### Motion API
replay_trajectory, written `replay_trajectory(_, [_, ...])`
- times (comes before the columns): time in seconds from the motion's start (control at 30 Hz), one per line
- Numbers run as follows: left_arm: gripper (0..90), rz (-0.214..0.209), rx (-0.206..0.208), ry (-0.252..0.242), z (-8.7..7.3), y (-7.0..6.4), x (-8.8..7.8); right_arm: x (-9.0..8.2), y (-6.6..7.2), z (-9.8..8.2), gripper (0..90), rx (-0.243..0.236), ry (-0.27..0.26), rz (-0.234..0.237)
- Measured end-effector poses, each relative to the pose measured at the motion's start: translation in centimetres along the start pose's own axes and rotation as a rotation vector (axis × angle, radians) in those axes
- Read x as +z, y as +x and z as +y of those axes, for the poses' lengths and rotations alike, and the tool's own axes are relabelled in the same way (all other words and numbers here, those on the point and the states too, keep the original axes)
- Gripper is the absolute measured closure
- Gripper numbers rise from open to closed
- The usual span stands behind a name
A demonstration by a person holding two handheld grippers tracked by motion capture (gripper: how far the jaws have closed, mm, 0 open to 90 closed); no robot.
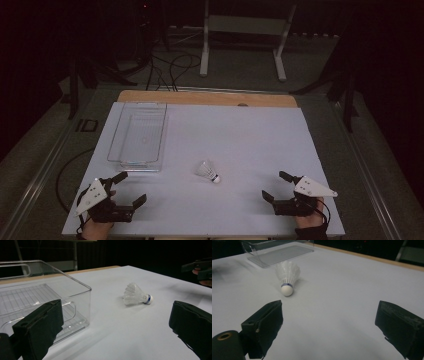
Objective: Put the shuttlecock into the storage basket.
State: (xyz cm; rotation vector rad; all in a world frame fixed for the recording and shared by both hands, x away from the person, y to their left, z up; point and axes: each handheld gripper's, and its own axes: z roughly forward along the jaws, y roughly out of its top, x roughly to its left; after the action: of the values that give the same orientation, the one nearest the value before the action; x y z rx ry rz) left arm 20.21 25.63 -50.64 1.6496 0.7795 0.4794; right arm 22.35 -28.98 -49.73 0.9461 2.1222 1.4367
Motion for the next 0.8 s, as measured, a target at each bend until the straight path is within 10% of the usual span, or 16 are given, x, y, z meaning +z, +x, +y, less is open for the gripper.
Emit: replay_trajectory(0.8, [0.2, -0.019, -0.012, 0.014, 0.51, 0.03, -0.10, -0.49, 0.15, 0.13, 7.7, -0.023, -0.026, -0.024])
